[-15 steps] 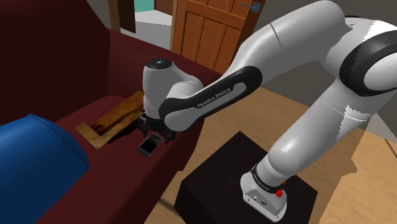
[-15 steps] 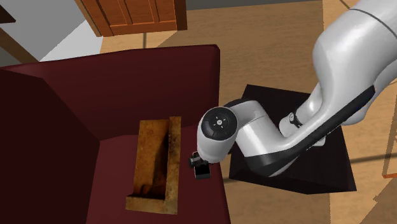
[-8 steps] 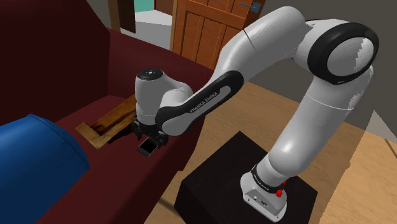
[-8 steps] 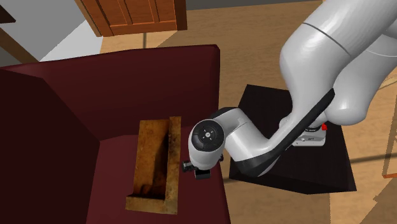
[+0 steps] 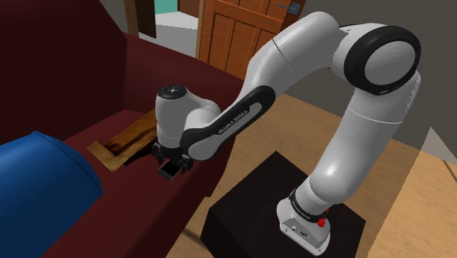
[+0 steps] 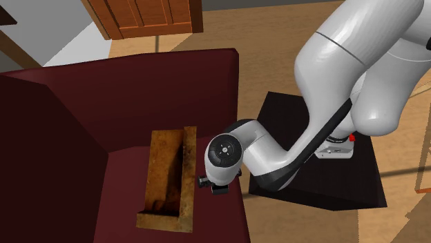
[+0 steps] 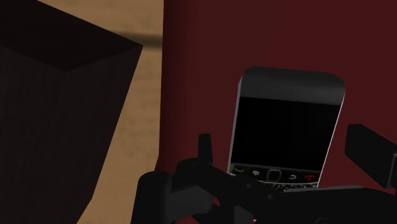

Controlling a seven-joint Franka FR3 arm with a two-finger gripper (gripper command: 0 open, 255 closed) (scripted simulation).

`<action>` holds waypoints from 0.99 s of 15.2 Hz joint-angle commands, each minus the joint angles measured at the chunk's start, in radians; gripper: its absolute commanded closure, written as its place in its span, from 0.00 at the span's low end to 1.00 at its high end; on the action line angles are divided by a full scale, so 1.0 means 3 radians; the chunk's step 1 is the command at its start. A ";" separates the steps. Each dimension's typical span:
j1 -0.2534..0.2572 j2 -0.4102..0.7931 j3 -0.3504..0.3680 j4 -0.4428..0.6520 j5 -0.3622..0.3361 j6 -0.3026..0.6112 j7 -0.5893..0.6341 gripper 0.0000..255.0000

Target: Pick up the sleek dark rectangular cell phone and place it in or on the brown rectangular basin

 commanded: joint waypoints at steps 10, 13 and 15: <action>0.0004 0.0006 -0.0003 0.0000 -0.0008 0.0005 0.0007 1.00; -0.0019 -0.0044 0.0025 0.0003 0.0051 -0.0034 -0.0036 1.00; -0.0055 -0.0132 0.0073 0.0012 0.0155 -0.0106 -0.0109 1.00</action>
